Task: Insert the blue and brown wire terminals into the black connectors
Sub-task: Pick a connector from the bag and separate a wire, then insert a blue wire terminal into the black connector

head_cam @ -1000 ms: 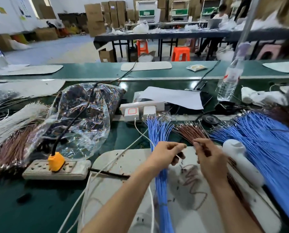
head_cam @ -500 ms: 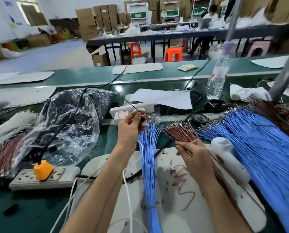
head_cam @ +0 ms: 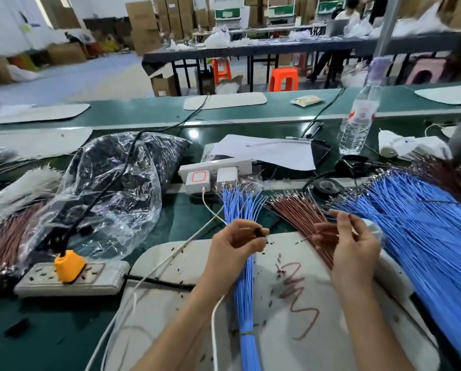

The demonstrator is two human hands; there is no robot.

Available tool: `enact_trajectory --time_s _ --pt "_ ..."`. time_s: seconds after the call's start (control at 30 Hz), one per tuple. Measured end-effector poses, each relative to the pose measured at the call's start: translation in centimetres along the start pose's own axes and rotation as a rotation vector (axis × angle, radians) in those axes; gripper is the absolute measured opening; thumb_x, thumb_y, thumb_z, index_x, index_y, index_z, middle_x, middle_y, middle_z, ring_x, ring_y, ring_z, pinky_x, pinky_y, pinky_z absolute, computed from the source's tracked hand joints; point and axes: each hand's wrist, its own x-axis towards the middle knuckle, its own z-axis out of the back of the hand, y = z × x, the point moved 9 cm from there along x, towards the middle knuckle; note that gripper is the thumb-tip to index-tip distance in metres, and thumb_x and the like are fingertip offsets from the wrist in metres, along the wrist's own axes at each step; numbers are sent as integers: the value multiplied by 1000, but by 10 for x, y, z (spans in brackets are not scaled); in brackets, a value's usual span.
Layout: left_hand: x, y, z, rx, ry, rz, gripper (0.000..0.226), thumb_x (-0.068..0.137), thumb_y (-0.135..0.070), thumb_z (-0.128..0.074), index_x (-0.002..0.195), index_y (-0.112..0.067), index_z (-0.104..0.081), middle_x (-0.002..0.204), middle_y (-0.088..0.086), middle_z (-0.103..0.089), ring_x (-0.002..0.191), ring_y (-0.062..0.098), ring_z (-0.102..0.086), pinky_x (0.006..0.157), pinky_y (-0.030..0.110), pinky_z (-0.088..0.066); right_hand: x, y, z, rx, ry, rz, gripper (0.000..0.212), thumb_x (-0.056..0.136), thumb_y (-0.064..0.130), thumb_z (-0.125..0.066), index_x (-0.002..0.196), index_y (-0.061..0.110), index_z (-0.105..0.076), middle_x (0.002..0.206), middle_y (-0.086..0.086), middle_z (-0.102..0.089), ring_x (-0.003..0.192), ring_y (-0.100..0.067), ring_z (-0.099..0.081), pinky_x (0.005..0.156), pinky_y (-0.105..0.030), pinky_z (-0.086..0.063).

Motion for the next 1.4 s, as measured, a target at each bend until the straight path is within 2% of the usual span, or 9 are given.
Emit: enact_trajectory --time_s 0.1,0.23,0.4,0.57,0.8,0.97,1.1,1.27,1.4 --pt "-4 3 -5 120 55 -55 25 77 4 -73 88 -17 -68 91 -3 -75 83 11 -69 76 20 -51 -11 7 -19 25 101 42 21 100 26 -44 96 20 -63 66 -7 -70 54 -19 -66 48 -23 -53" --pt "-4 0 -6 235 76 -116 24 79 -3 -74 89 -23 -69 88 -6 -72 79 8 -66 76 18 -50 -30 18 -39 1 203 160 25 102 18 -39 103 19 -64 73 -3 -69 64 -16 -66 60 -21 -54" --pt "-5 -2 0 203 20 -123 30 79 0 -73 89 -28 -66 90 -1 -73 83 15 -68 78 21 -52 -53 33 -49 18 226 303 24 102 31 -31 91 31 -52 71 -8 -70 53 -26 -67 47 -27 -53" --pt "-7 -7 -3 262 9 -172 36 79 -2 -74 87 -36 -64 93 -4 -72 88 15 -66 77 29 -54 -62 36 -57 -25 267 366 18 99 41 -36 94 40 -54 73 -6 -70 57 -26 -69 54 -30 -57" --pt "-9 -5 -6 276 40 -153 23 80 -4 -74 91 -22 -66 93 1 -71 89 20 -66 79 32 -54 -65 30 -62 -65 300 368 23 96 54 -41 93 36 -55 80 -6 -71 64 -24 -71 59 -32 -58" --pt "-8 -5 -7 282 54 -152 18 80 -4 -74 94 -12 -67 92 2 -70 86 17 -66 78 28 -54 -61 28 -60 -146 279 362 30 96 54 -42 88 34 -62 80 1 -71 67 -19 -71 63 -33 -58" --pt "-10 -4 -8 283 64 -150 18 81 -6 -74 96 -12 -67 94 2 -70 88 16 -66 81 34 -55 -64 27 -61 -237 277 421 23 97 49 -43 88 37 -60 76 0 -67 69 -14 -70 63 -37 -57" --pt "-10 -5 -7 299 58 -155 19 81 -5 -74 94 -17 -67 91 -1 -70 86 15 -66 80 34 -55 -65 30 -62 -230 288 447 16 96 35 -46 92 36 -61 80 -5 -66 70 -11 -68 66 -21 -54" --pt "-10 -5 -8 331 51 -166 18 80 -7 -75 93 -16 -69 90 -1 -70 86 14 -65 79 33 -55 -68 30 -64 -286 304 473 14 94 32 -47 95 30 -61 80 -6 -66 70 -7 -66 65 -17 -52"
